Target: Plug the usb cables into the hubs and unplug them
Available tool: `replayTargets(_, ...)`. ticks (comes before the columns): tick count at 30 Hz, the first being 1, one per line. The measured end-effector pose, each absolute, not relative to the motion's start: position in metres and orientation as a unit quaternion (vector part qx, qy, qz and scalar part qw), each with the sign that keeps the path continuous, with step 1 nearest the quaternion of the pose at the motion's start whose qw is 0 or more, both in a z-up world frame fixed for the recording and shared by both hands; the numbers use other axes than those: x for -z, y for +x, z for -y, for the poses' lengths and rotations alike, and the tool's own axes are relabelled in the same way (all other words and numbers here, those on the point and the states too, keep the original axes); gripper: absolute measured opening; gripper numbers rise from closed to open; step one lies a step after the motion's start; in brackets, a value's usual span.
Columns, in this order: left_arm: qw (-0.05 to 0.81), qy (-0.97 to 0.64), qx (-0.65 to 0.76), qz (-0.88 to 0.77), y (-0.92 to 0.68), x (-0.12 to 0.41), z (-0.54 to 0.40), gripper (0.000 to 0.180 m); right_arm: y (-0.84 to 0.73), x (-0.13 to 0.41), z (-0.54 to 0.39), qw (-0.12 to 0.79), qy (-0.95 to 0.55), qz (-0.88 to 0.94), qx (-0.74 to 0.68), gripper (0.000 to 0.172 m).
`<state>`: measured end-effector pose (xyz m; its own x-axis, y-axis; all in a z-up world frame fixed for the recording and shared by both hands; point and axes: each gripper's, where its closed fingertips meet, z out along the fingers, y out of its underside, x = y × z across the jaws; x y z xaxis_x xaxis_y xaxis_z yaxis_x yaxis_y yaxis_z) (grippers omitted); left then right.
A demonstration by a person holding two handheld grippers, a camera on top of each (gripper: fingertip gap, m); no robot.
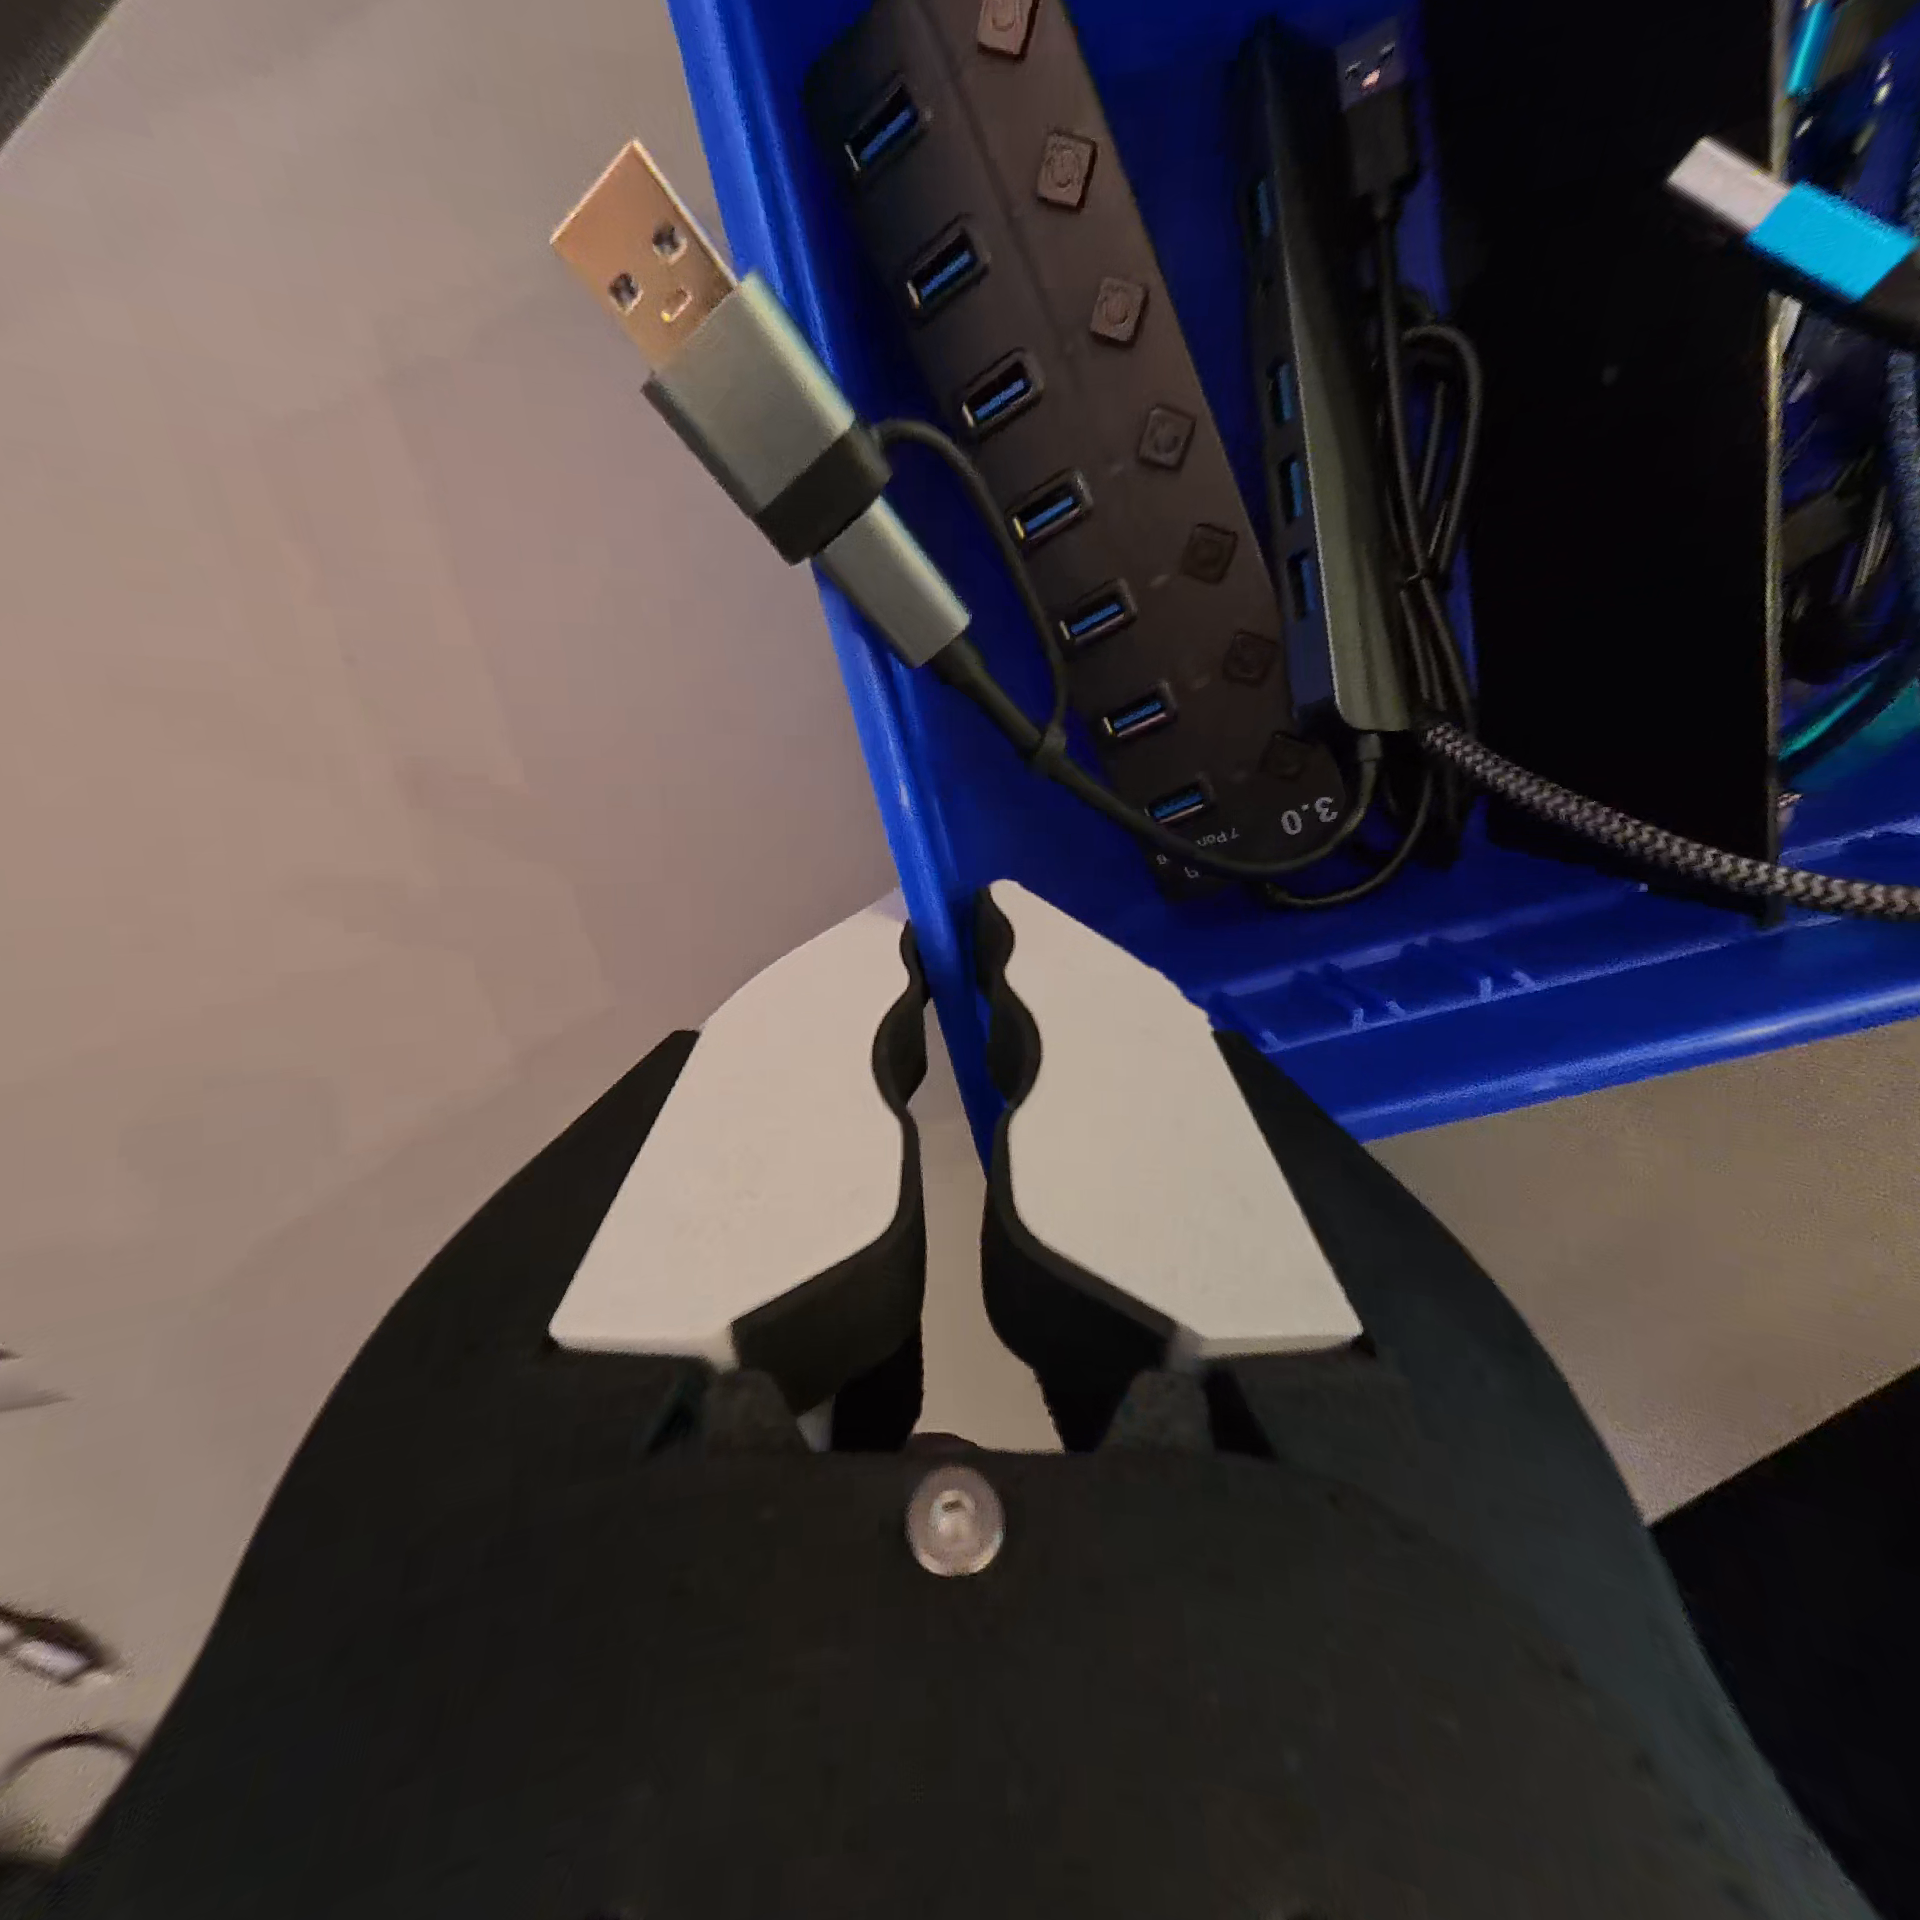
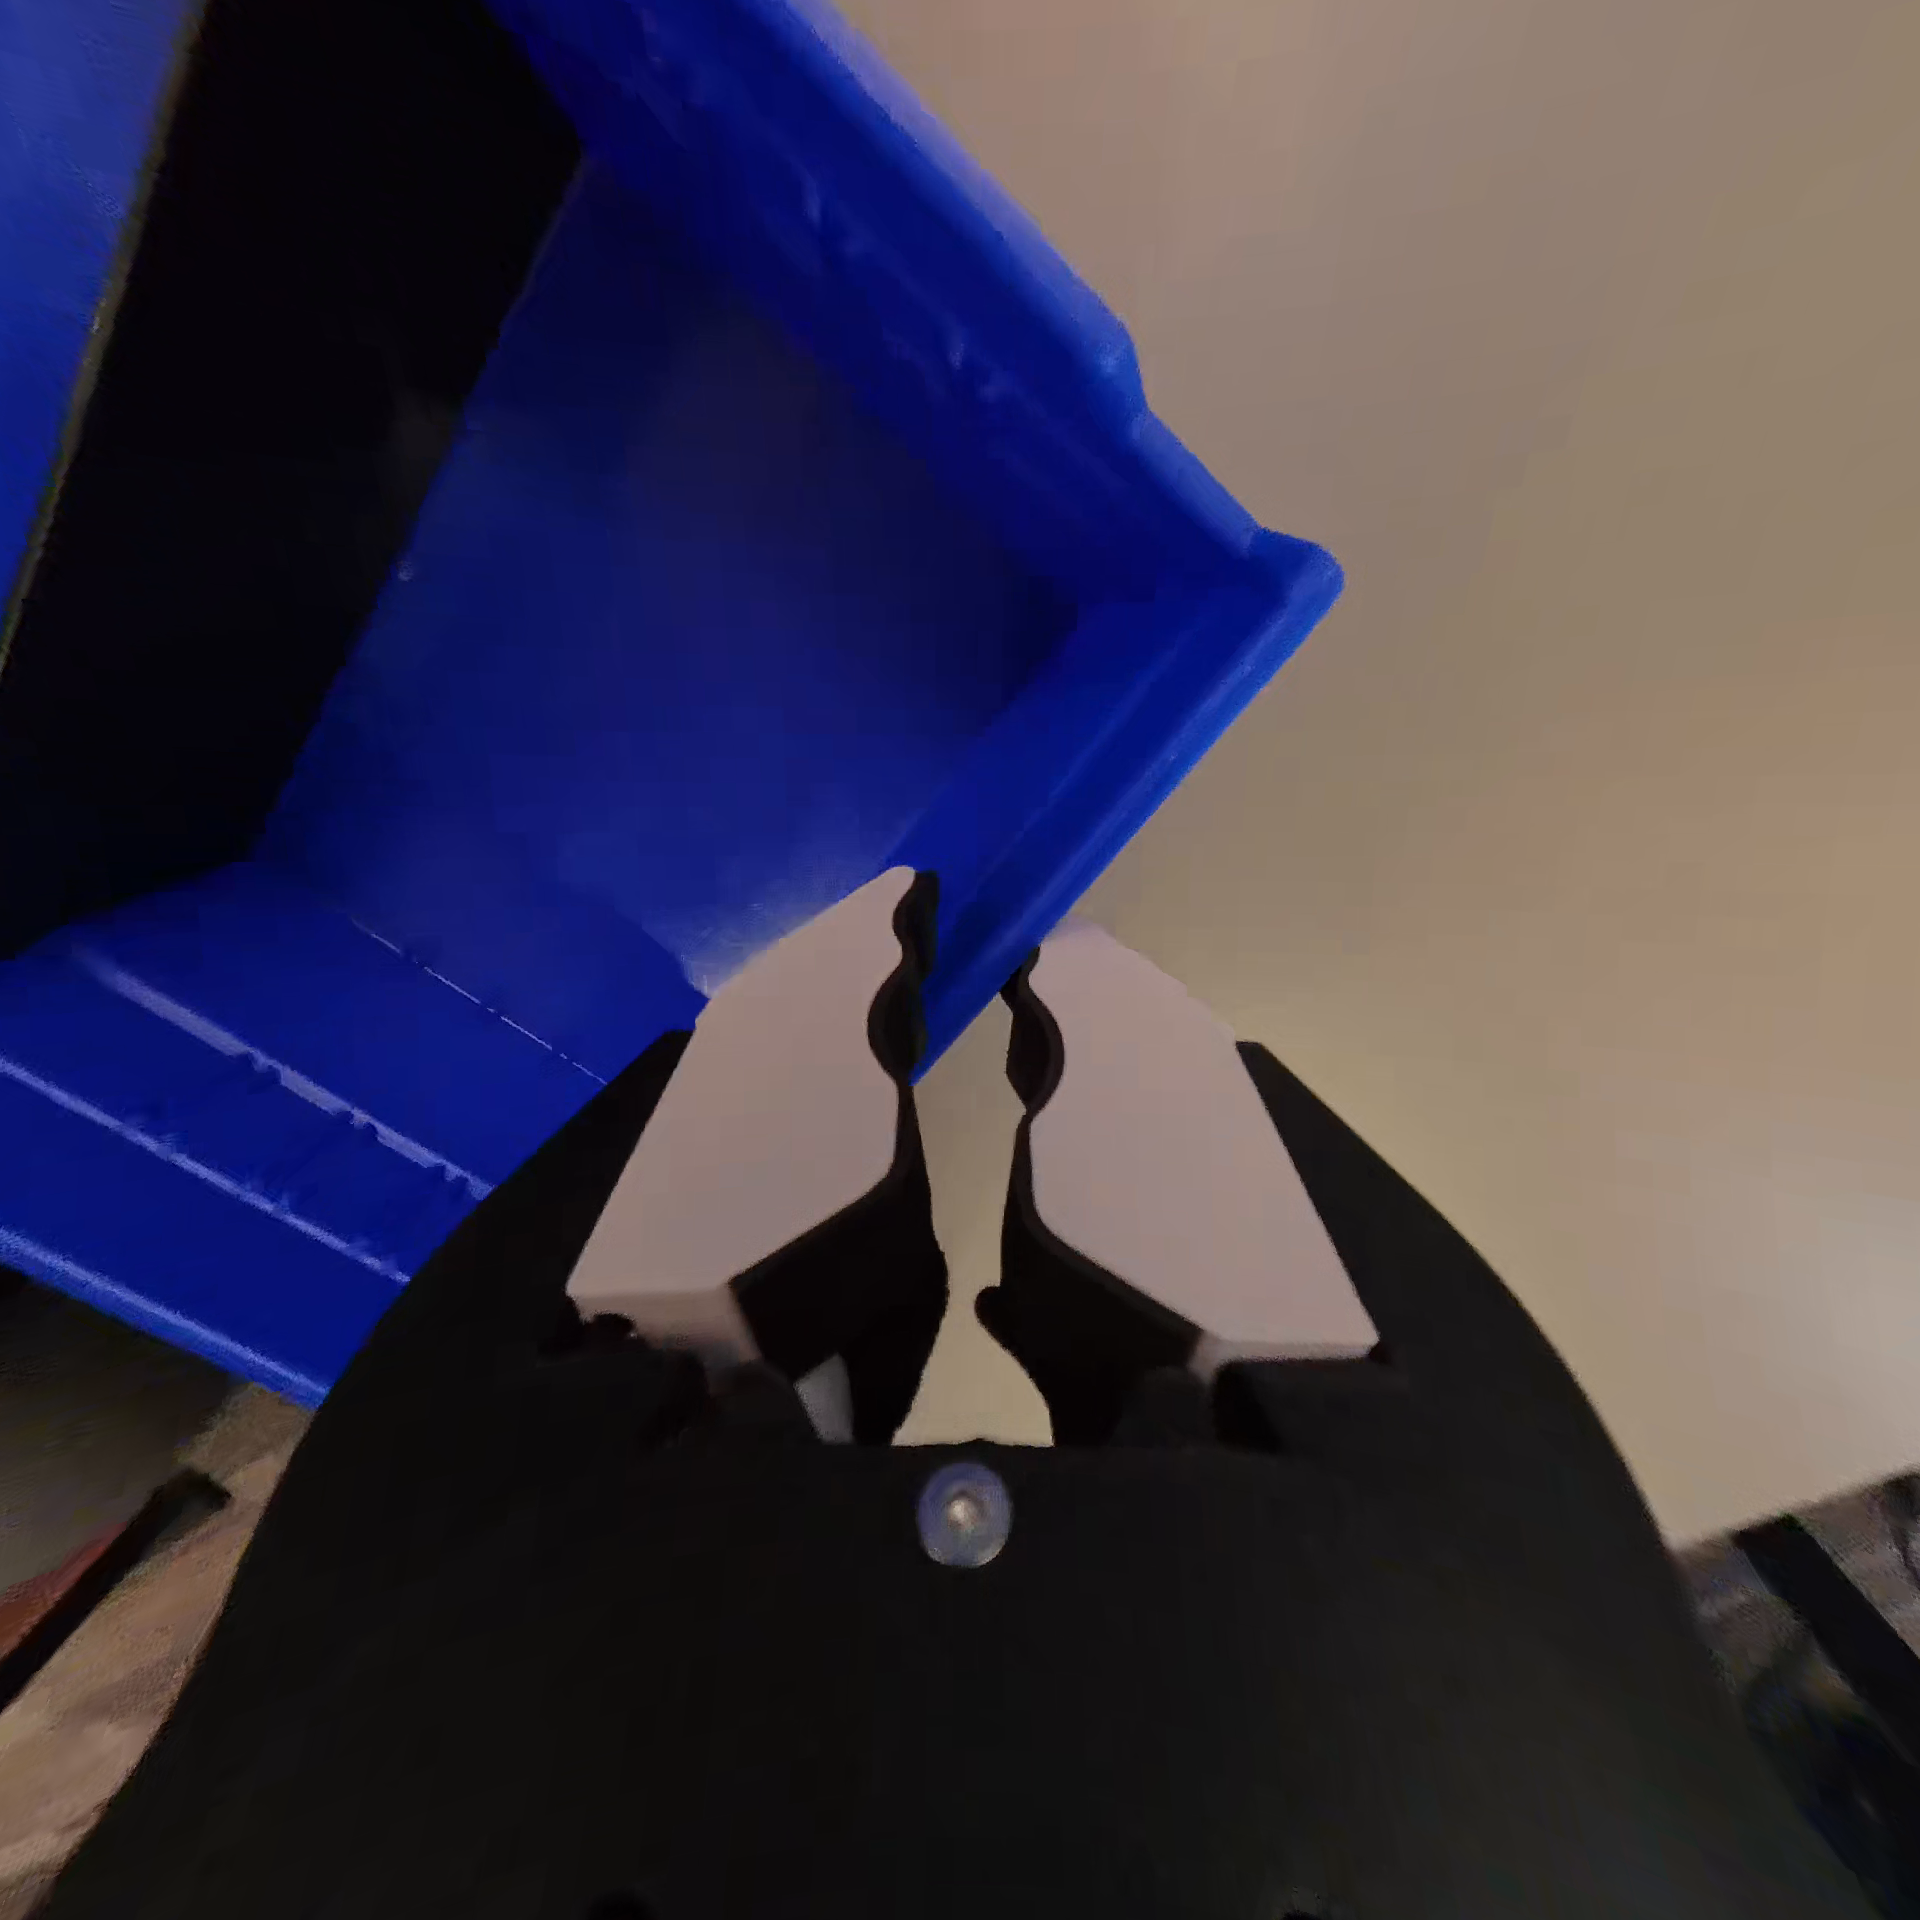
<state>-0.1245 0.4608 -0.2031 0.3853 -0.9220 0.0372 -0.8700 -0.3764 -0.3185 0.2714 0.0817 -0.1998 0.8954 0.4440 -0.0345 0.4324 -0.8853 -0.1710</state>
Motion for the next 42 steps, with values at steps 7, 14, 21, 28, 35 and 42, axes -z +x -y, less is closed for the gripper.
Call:
replayTargets(7, 0.096, -0.758, -0.013, -0.645, -0.173, 0.203, -0.536, 0.013, 0.383, 0.2, -0.143, 0.017, -0.96, 0.28, 0.006, 0.009)
replayTargets(14, 0.106, -0.724, -0.04, -0.68, -0.158, 0.204, -0.604, 0.014, 0.457, 0.2, -0.245, -0.004, -0.946, 0.319, 0.06, 0.011)
replayTargets(21, 0.118, -0.698, -0.082, -0.702, -0.132, 0.204, -0.668, 0.018, 0.51, 0.201, -0.33, -0.011, -0.934, 0.334, 0.128, 0.016)
replayTargets(28, 0.119, -0.701, -0.091, -0.697, -0.108, 0.204, -0.715, 0.019, 0.541, 0.201, -0.394, 0.006, -0.924, 0.348, 0.158, 0.018)
replayTargets(35, 0.138, -0.695, -0.082, -0.701, -0.093, 0.204, -0.745, 0.019, 0.553, 0.202, -0.424, -0.007, -0.919, 0.354, 0.175, 0.019)
replayTargets(42, 0.142, -0.703, -0.075, -0.693, -0.09, 0.204, -0.748, 0.02, 0.552, 0.203, -0.434, -0.02, -0.916, 0.348, 0.2, 0.023)
